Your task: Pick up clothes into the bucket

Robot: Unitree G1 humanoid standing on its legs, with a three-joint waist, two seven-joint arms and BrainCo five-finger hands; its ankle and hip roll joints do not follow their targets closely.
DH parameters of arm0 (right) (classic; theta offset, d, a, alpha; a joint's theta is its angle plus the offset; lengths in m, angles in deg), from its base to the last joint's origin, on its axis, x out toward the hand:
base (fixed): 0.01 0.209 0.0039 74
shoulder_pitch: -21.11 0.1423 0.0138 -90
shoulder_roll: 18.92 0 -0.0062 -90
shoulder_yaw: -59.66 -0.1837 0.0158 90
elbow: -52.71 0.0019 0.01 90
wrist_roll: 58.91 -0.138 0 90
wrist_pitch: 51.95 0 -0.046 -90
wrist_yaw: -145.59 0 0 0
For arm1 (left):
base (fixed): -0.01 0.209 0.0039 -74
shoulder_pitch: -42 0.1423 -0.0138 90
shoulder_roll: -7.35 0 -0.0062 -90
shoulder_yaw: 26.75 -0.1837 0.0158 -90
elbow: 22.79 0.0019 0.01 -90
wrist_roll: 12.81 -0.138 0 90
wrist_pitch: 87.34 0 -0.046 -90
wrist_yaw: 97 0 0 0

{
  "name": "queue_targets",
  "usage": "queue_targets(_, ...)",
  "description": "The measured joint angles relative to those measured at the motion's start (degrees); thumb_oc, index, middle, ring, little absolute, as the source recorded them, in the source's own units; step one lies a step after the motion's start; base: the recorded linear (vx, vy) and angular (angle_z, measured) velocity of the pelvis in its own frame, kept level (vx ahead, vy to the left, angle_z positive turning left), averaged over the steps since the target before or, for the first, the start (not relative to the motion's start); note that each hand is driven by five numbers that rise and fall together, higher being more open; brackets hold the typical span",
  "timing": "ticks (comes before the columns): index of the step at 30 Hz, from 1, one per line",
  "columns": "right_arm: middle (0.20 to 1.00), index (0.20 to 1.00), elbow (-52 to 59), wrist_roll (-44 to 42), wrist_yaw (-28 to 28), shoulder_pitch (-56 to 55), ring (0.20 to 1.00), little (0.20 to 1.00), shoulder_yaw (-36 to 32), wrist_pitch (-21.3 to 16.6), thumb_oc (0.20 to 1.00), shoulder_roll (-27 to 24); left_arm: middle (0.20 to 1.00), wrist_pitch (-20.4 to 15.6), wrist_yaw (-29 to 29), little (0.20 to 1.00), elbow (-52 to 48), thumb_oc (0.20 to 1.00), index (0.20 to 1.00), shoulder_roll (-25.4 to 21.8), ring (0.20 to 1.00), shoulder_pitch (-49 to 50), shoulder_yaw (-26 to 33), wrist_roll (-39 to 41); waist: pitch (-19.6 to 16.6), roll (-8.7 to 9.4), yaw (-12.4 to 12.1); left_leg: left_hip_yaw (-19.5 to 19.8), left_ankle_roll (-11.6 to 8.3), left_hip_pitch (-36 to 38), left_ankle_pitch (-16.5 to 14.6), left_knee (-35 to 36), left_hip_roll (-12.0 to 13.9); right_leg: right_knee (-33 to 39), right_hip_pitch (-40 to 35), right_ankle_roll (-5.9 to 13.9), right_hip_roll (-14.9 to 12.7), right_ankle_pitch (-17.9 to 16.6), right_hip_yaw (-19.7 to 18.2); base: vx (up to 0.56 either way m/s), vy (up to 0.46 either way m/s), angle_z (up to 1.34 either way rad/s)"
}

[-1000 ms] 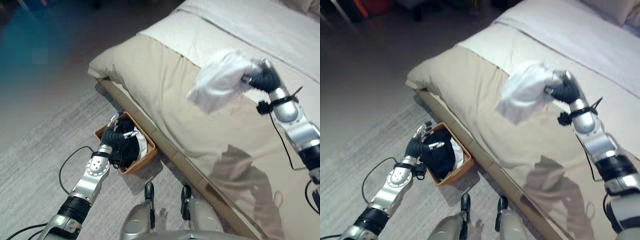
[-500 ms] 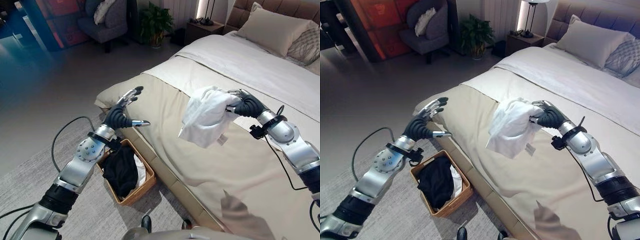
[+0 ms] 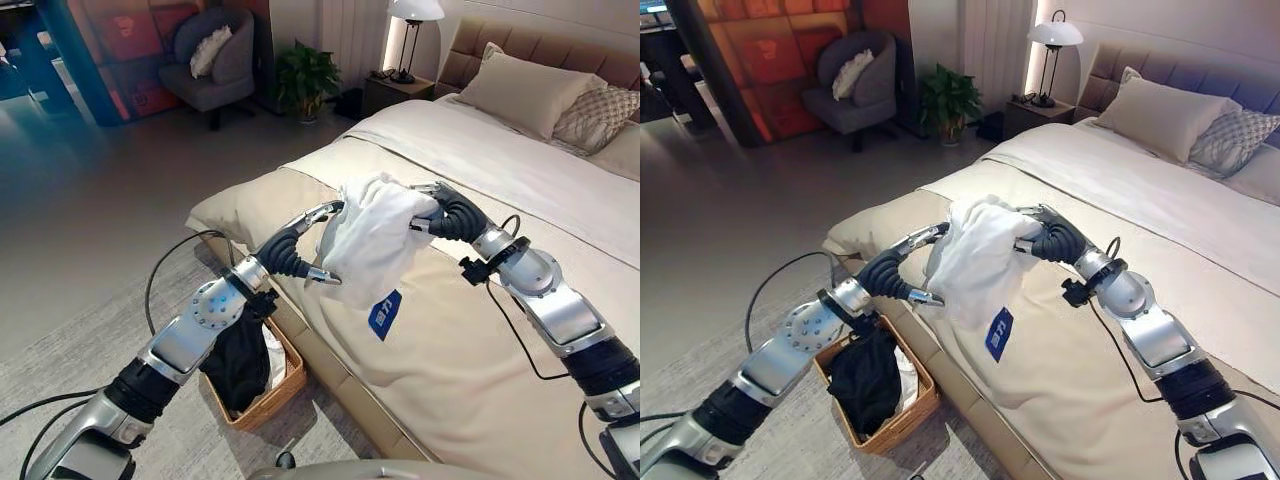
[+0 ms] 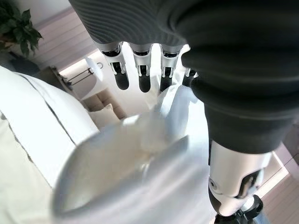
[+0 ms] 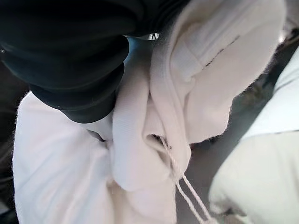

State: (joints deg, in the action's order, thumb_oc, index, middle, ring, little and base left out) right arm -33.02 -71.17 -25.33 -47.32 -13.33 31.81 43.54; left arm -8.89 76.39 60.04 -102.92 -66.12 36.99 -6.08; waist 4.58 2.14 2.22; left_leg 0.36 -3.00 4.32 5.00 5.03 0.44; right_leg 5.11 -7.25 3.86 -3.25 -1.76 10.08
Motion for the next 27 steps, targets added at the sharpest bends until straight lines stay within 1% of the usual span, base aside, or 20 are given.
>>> queue_targets(5, 0.2, 0.2, 0.9, -6.6, 3.0, 0.0, 0.2, 0.2, 3.1, 0.7, 0.2, 0.4, 1.0, 0.1, 0.4, 1.0, 0.1, 1.0, 1.0, 1.8, 1.0, 0.0, -0.1, -1.6, -0.6, 0.3, 0.0, 0.2, 0.01, 0.0, 0.0, 0.0, 0.0, 0.0, -0.1, -0.01, 0.0, 0.0, 0.2, 0.0, -0.001, 0.01)
queue_targets(7, 0.2, 0.2, 0.9, -11.6, 4.9, 0.0, 0.2, 0.2, 4.5, 2.2, 0.2, 0.4, 1.0, 0.2, 0.8, 1.0, 0.1, 1.0, 1.0, 2.6, 1.0, 0.0, -0.1, -3.3, -0.9, 0.61, 0.0, 0.4, 0.0, 0.0, 0.0, 0.0, 0.0, 0.0, -0.2, 0.0, 0.0, 0.0, 0.4, -0.01, -0.003, 0.04)
queue_targets(9, 0.2, 0.2, 0.9, -14.3, 5.7, 0.0, 0.2, 0.2, 5.1, 3.3, 0.2, 0.4, 1.0, 0.5, 1.2, 1.0, 0.1, 1.0, 1.0, 3.0, 1.0, 0.0, -0.1, -3.8, -0.9, 0.67, 0.0, 0.5, 0.01, 0.0, 0.0, 0.0, 0.0, 0.0, -0.3, 0.0, 0.0, 0.0, 0.5, 0.0, -0.005, 0.04)
queue_targets(15, 0.2, 0.2, 0.9, -18.0, 7.0, 0.0, 0.2, 0.2, 6.3, 4.8, 0.2, 0.4, 1.0, 1.1, 1.7, 1.0, 0.2, 1.0, 1.0, 5.2, 1.0, 0.0, -0.1, -6.0, -0.9, 0.69, 0.0, 1.2, 0.04, 0.0, 0.0, 0.0, -0.1, 0.0, -0.5, 0.01, 0.0, 0.0, 1.2, -0.01, -0.002, 0.04)
queue_targets(17, 0.2, 0.2, 0.9, -21.5, 7.4, -0.2, 0.2, 0.2, 6.3, 5.6, 0.2, 0.8, 1.0, 1.1, 2.1, 1.0, 0.2, 1.0, 1.0, 6.4, 1.0, -0.1, -0.1, -6.2, -1.0, 0.72, 0.0, 1.4, 0.04, 0.0, 0.0, 0.0, 0.0, 0.0, -0.6, 0.01, 0.1, 0.0, 1.4, -0.01, -0.006, 0.06)
queue_targets(19, 0.2, 0.2, 1.0, -23.0, 7.9, -0.3, 0.2, 0.2, 6.3, 6.0, 0.2, 0.8, 1.0, 1.1, 2.2, 1.0, 0.2, 1.0, 1.0, 7.0, 1.0, -0.1, -0.1, -7.3, -1.0, 0.74, -0.1, 1.4, 0.04, -0.1, 0.0, 0.0, 0.0, 0.0, -0.6, 0.01, 0.1, 0.0, 1.4, 0.0, 0.0, 0.0)
queue_targets(20, 0.2, 0.2, 1.1, -23.8, 8.1, -0.3, 0.2, 0.2, 6.3, 6.6, 0.2, 0.8, 0.611, 1.1, 2.4, 0.611, 0.2, 0.611, 0.611, 7.1, 0.611, -0.1, -0.1, -8.2, -1.0, 0.78, 0.0, 1.4, 0.04, -0.1, 0.0, 0.0, 0.0, 0.0, -0.6, 0.01, 0.1, 0.0, 1.4, 0.0, 0.0, 0.0)
queue_targets(21, 0.2, 0.2, 1.1, -24.4, 8.3, -0.3, 0.2, 0.2, 6.3, 6.7, 0.2, 0.7, 0.285, 1.1, 2.4, 0.285, 0.2, 0.285, 0.285, 7.1, 0.285, -0.1, -0.1, -8.4, -1.0, 0.83, 0.0, 1.4, 0.04, -0.1, 0.0, 0.0, 0.0, 0.0, -0.6, 0.01, 0.1, 0.0, 1.4, 0.0, 0.0, 0.0)
queue_targets(22, 0.2, 0.2, 1.5, -24.5, 8.4, -0.5, 0.2, 0.2, 6.4, 6.9, 0.2, 0.6, 0.2, 1.1, 2.6, 0.2, 0.2, 0.2, 0.2, 7.2, 0.2, -0.1, 0.0, -8.4, -1.0, 0.85, 0.0, 1.4, 0.04, -0.1, 0.0, 0.0, 0.0, 0.0, -0.6, 0.01, 0.1, 0.0, 1.4, 0.0, 0.0, 0.0)
queue_targets(25, 0.2, 0.2, 2.1, -25.3, 8.9, -1.0, 0.2, 0.2, 6.7, 7.1, 0.2, 0.3, 0.2, 1.1, 3.0, 0.2, 0.2, 0.2, 0.2, 7.2, 0.2, -0.1, 0.3, -8.4, -1.2, 1.15, 0.0, 1.4, 0.04, 0.0, 0.0, 0.0, 0.0, 0.0, -0.6, 0.01, 0.1, 0.0, 1.4, 0.0, 0.0, 0.0)
queue_targets(26, 0.467, 0.467, 2.1, -25.4, 8.9, -1.2, 0.467, 0.467, 6.7, 7.1, 0.467, 0.3, 0.2, 1.1, 3.0, 0.2, 0.2, 0.2, 0.2, 7.2, 0.2, -0.1, 0.3, -8.3, -1.3, 1.25, 0.0, 1.4, 0.04, 0.0, 0.0, 0.0, 0.0, 0.0, -0.6, 0.02, 0.1, 0.0, 1.4, 0.0, 0.0, 0.0)
queue_targets(27, 0.868, 0.868, 2.1, -25.4, 8.8, -1.5, 0.868, 0.868, 6.7, 7.1, 0.868, 0.3, 0.2, 1.1, 3.0, 0.2, 0.2, 0.2, 0.2, 7.3, 0.2, -0.1, 0.3, -8.2, -1.3, 1.29, 0.0, 1.4, 0.04, -0.1, 0.0, 0.0, 0.0, 0.0, -0.6, 0.02, 0.0, 0.0, 1.4, 0.0, 0.0, 0.0)
